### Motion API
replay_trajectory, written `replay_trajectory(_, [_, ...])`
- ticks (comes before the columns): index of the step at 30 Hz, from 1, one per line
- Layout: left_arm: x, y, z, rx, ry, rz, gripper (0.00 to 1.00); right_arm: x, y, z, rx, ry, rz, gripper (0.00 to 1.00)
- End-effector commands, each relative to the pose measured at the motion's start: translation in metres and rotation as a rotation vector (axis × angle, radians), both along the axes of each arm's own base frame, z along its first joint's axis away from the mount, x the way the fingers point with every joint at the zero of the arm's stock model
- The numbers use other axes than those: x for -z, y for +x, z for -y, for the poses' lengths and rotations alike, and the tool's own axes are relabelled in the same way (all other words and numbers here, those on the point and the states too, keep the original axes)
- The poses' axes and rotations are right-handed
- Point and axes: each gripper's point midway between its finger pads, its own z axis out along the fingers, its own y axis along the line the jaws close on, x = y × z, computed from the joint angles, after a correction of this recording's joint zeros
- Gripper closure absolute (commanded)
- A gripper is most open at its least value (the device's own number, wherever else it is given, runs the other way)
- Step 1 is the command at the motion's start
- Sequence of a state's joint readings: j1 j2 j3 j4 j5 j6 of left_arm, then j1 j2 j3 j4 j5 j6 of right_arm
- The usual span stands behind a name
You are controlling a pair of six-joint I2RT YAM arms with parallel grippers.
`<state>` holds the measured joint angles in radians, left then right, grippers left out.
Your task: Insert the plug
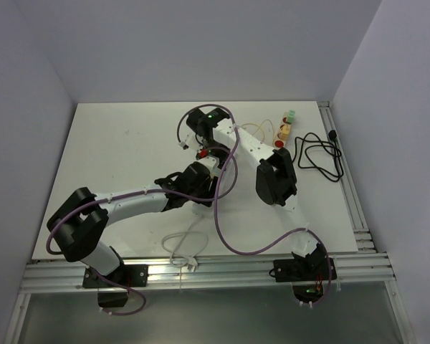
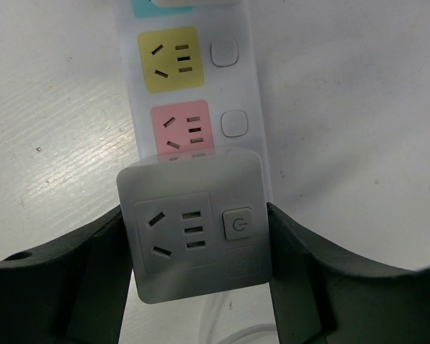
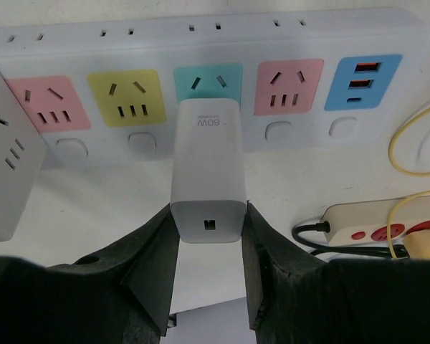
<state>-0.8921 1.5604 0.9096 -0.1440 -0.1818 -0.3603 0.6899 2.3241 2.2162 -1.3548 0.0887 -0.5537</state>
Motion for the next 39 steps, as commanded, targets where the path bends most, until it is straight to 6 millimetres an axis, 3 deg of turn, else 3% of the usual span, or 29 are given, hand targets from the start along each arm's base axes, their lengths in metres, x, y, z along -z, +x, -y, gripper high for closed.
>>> replay_trajectory(1, [0.000, -0.010, 0.010, 0.064, -0.001, -0.001, 0.44, -0.005, 0.014, -0.024, -0.042, 0.068, 0.063, 0.99])
replay_trajectory(5, [0.001, -0.015, 0.009, 0.081, -0.008, 0.008, 0.45, -0.004, 0.014, -0.027, -0.056, 0.080, 0.056, 0.99])
replay_trajectory(13, [-0.009, -0.034, 0.026, 0.191, -0.012, 0.056, 0.45, 0.000, 0.011, -0.033, -0.073, 0.082, 0.033, 0.99])
replay_trajectory(22, [-0.008, -0.041, 0.033, 0.217, -0.010, 0.055, 0.45, 0.003, 0.008, -0.039, -0.096, 0.108, 0.010, 0.99])
replay_trajectory(39, [-0.015, -0.050, 0.034, 0.251, -0.042, 0.066, 0.46, 0.051, -0.015, -0.042, -0.112, 0.096, -0.169, 0.98])
